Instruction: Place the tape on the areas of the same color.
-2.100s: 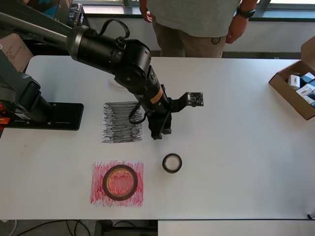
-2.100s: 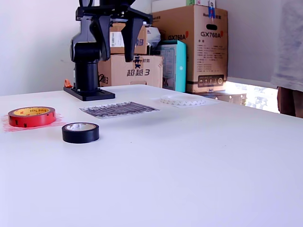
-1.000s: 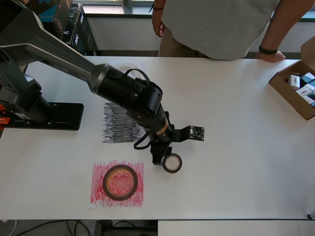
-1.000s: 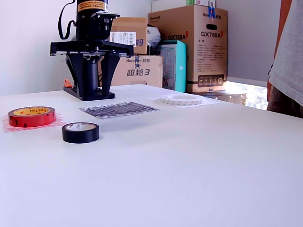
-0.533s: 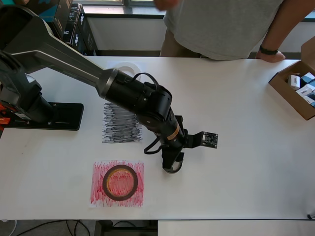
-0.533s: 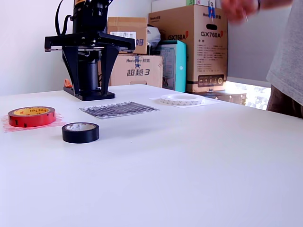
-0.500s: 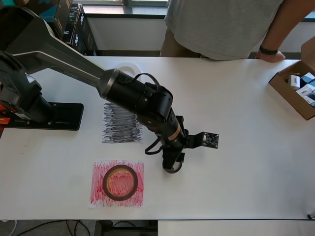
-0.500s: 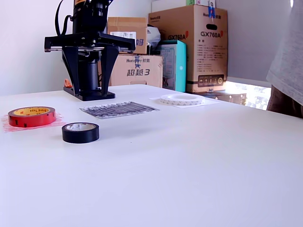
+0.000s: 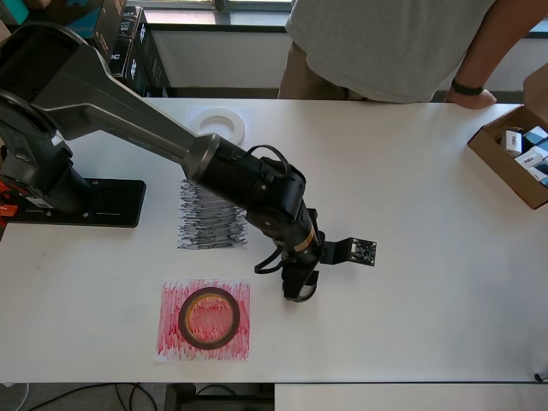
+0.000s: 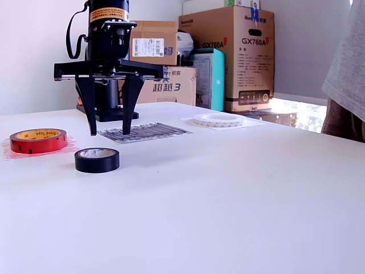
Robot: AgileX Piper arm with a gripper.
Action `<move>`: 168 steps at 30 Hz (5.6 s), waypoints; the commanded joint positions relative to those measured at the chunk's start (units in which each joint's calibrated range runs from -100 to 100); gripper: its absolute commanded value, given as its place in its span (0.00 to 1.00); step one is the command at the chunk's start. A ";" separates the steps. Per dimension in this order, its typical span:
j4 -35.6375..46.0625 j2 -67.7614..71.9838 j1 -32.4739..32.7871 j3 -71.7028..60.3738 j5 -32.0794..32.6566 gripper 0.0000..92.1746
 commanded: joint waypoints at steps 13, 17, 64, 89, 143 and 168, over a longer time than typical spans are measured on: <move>-0.16 2.96 -0.15 0.17 -0.02 0.56; -0.16 3.52 -0.07 0.17 -0.10 0.56; 0.77 -2.84 1.19 0.98 -0.67 0.00; -14.42 -41.01 18.00 54.05 -15.33 0.00; -16.96 -37.36 16.90 57.87 -12.05 0.00; -17.56 -37.36 16.74 57.60 -7.14 0.15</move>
